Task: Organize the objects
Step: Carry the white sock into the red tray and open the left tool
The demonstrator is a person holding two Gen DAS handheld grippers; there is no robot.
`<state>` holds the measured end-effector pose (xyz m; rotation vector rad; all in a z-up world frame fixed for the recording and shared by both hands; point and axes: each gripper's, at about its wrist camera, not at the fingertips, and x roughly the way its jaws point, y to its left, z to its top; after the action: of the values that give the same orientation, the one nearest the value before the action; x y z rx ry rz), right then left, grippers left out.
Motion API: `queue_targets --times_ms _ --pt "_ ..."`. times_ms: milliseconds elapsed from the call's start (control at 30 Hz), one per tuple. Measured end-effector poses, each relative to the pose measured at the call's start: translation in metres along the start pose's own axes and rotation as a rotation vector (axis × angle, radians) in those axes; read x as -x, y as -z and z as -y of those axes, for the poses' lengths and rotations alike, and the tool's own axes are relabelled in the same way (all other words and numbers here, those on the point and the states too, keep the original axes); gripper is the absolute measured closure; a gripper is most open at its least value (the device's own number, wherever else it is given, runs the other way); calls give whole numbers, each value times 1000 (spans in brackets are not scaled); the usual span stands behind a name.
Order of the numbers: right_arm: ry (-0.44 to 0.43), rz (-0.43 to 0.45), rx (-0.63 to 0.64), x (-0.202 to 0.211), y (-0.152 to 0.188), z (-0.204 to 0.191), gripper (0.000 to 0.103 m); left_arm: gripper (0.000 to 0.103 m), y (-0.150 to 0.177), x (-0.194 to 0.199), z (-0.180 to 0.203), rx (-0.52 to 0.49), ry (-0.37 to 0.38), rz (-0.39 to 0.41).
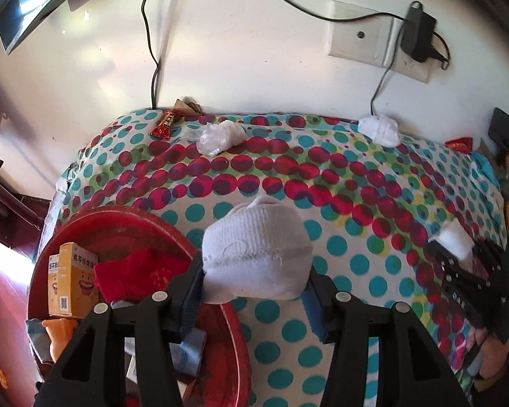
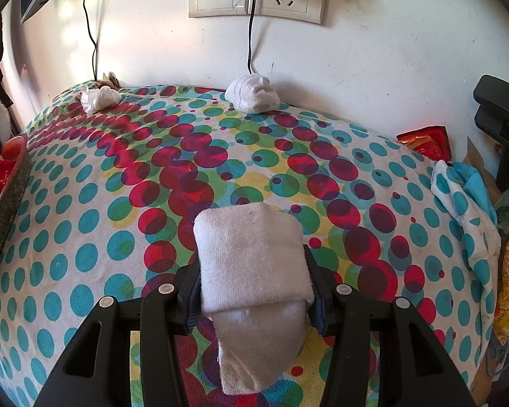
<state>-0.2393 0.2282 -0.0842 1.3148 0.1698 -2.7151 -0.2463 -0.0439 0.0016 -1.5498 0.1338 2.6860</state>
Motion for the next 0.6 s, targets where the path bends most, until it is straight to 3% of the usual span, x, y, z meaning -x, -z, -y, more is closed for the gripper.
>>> queue_targets --times_ms 600 --pt "9 1 0 0 0 0 56 50 47 45 -20 -19 -31 20"
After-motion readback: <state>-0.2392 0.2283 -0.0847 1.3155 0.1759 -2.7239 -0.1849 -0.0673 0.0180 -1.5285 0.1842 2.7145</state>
